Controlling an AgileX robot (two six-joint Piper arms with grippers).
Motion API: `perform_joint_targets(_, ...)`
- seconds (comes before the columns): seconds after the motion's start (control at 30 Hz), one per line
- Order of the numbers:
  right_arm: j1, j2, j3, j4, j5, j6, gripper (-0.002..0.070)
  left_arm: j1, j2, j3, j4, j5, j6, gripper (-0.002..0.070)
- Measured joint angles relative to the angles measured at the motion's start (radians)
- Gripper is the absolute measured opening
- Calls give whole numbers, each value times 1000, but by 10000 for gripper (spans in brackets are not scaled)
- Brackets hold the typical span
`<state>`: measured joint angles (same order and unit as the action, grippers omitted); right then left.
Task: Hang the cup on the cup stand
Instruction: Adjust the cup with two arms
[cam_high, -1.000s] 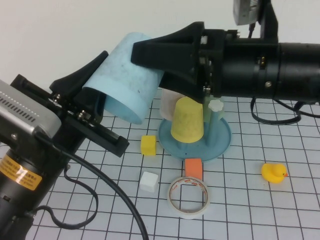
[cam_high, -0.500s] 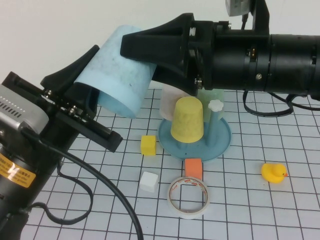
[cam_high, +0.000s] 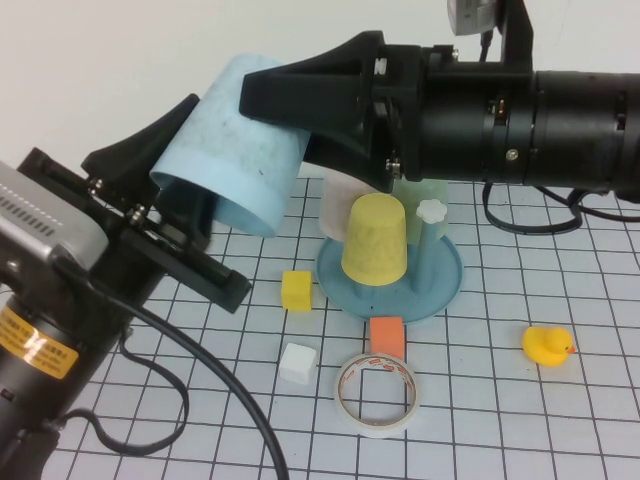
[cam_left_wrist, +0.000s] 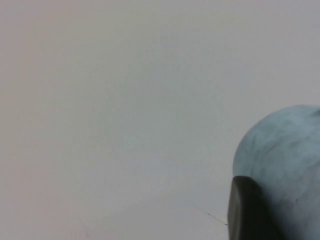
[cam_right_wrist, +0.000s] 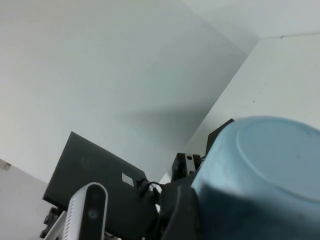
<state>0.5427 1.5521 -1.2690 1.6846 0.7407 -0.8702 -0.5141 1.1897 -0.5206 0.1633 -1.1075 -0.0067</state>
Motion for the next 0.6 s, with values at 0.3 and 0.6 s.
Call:
perform_joint_targets(0.3, -2, 3, 0, -2, -16, -82, 571, -4, 0, 0, 41, 30, -26, 408)
perform_joint_targets(0.6, -27, 4, 0, -2, -10, -176, 568, -6, 0, 15, 57, 63, -47, 416)
